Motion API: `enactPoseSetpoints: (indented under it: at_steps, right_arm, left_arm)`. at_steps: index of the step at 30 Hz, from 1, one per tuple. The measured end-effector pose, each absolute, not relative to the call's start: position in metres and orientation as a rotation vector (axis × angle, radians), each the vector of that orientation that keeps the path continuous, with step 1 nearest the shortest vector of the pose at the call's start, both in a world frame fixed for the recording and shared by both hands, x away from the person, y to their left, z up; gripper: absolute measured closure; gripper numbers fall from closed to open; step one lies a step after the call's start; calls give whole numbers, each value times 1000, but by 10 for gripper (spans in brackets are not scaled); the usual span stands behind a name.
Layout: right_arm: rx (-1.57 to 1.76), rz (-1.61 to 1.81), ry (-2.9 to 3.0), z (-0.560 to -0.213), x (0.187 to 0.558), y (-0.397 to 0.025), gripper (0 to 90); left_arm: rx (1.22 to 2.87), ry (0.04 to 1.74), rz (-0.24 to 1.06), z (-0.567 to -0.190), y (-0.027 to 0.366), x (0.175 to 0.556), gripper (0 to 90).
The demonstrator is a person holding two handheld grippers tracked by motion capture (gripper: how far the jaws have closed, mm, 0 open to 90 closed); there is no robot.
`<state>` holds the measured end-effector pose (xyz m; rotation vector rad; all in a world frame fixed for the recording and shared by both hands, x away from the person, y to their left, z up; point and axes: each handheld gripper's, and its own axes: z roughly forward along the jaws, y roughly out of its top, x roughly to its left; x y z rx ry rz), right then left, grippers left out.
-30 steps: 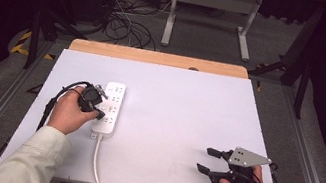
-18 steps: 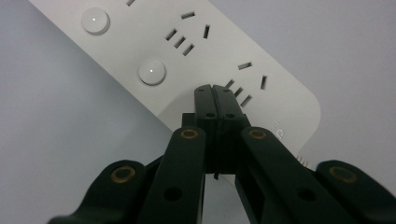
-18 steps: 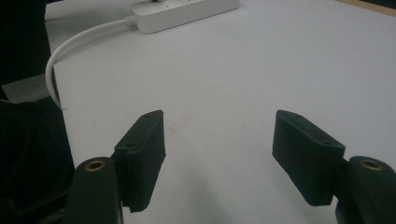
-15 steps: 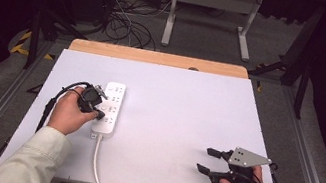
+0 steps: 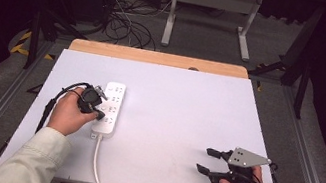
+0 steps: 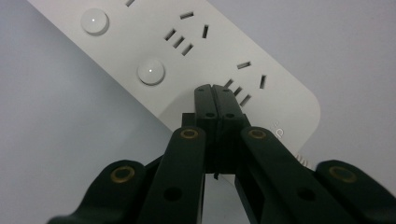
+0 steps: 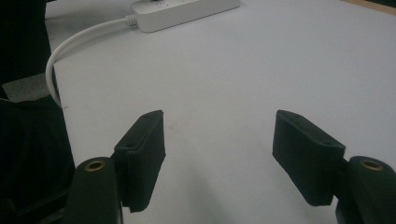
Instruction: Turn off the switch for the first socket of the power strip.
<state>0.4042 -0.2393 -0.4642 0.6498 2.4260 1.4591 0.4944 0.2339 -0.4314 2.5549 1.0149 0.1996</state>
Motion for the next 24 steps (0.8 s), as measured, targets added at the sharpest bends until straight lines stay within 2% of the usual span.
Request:
enactPoseSetpoints:
  at_steps: [24]
  right_arm:
    - [641,1456,2442,-466,403,-237,347]
  left_arm:
    - [2529,1039,275,-435,233,492,900]
